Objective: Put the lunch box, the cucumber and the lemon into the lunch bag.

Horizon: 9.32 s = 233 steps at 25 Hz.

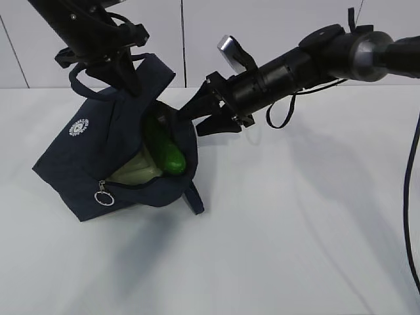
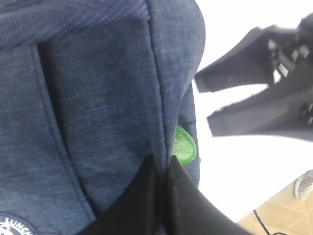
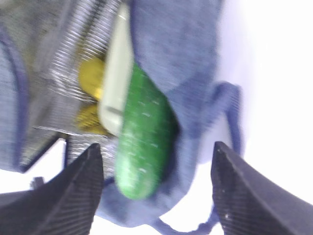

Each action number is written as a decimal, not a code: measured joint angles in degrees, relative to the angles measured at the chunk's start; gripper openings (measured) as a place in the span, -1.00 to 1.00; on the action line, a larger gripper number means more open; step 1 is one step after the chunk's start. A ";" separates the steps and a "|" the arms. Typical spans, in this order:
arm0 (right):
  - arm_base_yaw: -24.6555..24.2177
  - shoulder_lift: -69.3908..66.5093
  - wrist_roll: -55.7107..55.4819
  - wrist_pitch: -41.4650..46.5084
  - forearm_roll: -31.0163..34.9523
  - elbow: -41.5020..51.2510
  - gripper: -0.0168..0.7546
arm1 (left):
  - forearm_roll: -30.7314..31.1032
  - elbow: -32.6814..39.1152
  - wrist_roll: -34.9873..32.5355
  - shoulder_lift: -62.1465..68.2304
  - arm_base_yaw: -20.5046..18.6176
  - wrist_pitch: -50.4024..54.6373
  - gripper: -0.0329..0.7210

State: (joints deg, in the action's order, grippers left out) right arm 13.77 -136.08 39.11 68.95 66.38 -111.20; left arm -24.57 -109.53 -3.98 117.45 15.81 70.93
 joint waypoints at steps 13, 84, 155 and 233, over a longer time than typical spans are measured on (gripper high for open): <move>0.22 -0.22 -1.69 -1.37 -6.18 0.00 0.25 | 0.00 0.00 0.00 0.00 0.00 0.00 -0.93; -2.10 14.48 -17.99 1.72 -28.02 -3.87 -0.12 | -28.46 0.00 -0.54 5.10 0.78 -6.19 0.30; -22.54 38.84 1.30 -26.49 -12.25 45.99 -0.11 | 14.37 29.11 -2.53 -22.25 19.04 -44.54 0.21; -18.87 17.35 -1.75 -0.49 -12.23 10.69 -0.90 | 15.59 27.25 -2.53 -20.28 19.04 -38.42 0.21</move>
State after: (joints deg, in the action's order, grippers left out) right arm -5.10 -118.73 37.36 68.45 54.15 -100.51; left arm -8.98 -82.28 -6.51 97.17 34.85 32.51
